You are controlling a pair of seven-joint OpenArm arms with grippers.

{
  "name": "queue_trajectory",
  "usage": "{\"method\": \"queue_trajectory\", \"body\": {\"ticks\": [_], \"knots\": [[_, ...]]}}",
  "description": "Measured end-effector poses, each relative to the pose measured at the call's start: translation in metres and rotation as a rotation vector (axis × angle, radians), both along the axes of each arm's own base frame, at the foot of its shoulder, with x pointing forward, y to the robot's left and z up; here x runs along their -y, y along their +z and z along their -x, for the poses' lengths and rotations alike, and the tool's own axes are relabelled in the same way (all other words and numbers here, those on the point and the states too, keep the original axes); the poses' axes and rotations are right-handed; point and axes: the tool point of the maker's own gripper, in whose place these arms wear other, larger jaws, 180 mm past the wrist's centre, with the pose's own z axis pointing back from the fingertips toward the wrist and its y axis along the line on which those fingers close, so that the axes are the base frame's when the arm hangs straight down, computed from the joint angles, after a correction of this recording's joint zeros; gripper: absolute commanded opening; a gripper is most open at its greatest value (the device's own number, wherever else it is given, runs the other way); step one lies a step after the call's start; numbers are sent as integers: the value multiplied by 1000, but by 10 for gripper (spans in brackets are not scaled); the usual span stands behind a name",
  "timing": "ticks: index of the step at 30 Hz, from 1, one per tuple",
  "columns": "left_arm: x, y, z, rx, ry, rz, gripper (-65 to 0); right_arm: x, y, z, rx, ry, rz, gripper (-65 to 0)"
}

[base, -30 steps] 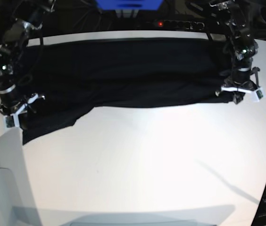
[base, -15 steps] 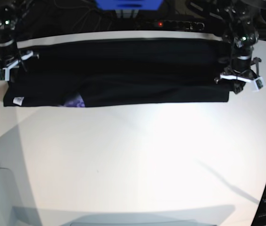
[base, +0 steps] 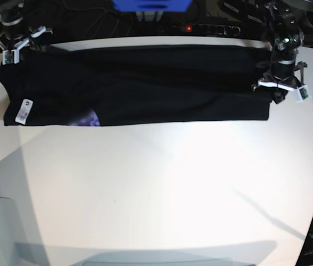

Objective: Fold the T-shirt properly
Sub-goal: 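Release the strip and reposition both grippers at its ends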

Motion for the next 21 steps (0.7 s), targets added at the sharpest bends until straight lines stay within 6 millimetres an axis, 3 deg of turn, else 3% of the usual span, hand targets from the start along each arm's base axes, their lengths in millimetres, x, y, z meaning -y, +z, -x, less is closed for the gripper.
{"method": "queue_trajectory", "body": {"ticks": [4,9,12,16,21], "knots": [[0,-10,14,-45,4,1,-649,3,3,3,20,-27,-16,-650],[1,-16,23,-68,3,3,-649,27,17,7,62,-97,13,-650],[-1,-27,31,-103,12,16,-649,40,27,0,110,-131,37,-650],[-5,-38,36,-131,23,26,-649,42,29,-5,121,-128,42,-650],[-6,-48,40,-153,35,39,-649,37,37,-39,211,-122,23,-650]]}}
